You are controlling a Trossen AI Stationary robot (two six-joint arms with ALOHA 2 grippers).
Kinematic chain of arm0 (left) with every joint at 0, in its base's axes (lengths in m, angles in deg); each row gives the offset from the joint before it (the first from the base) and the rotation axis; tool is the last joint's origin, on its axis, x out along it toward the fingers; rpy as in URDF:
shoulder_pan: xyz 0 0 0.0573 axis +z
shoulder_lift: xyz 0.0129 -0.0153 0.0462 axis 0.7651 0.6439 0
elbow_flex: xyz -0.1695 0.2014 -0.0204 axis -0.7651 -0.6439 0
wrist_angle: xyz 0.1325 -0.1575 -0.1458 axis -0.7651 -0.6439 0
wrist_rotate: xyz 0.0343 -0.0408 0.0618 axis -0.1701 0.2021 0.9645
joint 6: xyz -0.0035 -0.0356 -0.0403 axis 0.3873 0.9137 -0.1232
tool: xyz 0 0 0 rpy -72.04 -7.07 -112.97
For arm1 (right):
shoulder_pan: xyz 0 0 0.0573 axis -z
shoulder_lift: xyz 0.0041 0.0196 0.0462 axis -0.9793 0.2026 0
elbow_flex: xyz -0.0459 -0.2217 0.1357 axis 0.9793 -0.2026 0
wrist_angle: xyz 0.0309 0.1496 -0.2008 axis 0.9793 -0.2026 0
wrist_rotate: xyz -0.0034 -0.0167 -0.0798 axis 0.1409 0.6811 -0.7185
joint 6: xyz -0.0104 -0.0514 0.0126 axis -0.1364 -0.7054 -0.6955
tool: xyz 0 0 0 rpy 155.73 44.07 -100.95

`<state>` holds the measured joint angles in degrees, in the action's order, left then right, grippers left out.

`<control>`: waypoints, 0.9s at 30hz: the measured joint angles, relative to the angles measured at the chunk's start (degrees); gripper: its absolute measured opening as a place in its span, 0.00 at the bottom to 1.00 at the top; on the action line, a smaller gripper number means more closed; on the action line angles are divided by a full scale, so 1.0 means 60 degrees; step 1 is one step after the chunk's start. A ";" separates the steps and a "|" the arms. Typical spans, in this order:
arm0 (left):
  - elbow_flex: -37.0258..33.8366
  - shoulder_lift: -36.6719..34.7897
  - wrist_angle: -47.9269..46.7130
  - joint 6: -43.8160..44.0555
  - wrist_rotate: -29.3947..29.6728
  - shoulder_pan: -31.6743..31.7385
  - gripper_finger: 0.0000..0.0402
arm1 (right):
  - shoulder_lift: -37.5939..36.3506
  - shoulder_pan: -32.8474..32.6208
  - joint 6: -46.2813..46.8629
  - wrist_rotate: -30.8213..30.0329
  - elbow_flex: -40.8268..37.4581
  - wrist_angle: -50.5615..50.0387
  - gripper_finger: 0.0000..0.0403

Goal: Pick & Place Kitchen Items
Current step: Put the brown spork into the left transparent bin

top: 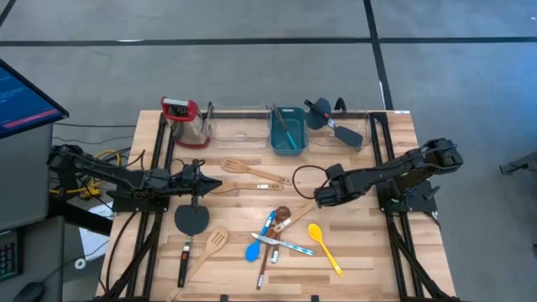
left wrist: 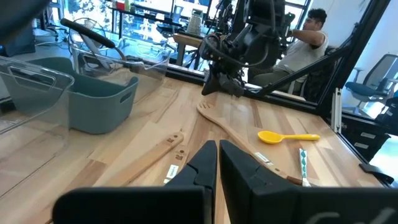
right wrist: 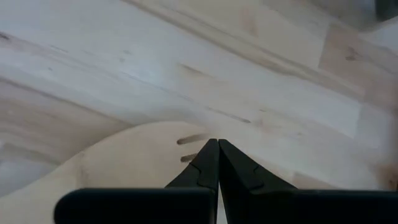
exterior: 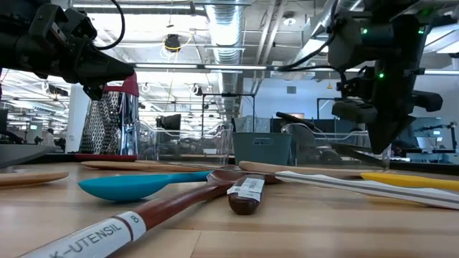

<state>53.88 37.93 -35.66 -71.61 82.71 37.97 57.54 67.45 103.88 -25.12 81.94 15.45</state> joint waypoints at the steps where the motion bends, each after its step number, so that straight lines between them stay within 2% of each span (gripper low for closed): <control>1: 0.0000 0.0000 0.0000 0.0000 0.0000 0.0004 0.02 | 0.0000 0.0062 -0.0066 0.0078 -0.0065 0.0120 0.00; 11: 0.0000 0.0000 0.0000 0.0000 0.0003 0.0004 0.02 | 0.0000 0.0155 -0.0278 0.0587 -0.0454 0.0647 0.00; 27: 0.0000 0.0000 0.0000 0.0007 0.0000 0.0002 0.02 | 0.0062 0.0136 -0.0253 0.0566 -0.0447 0.0971 0.00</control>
<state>53.88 37.93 -35.66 -71.57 82.70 37.99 57.92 68.27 102.36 -21.72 79.26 21.27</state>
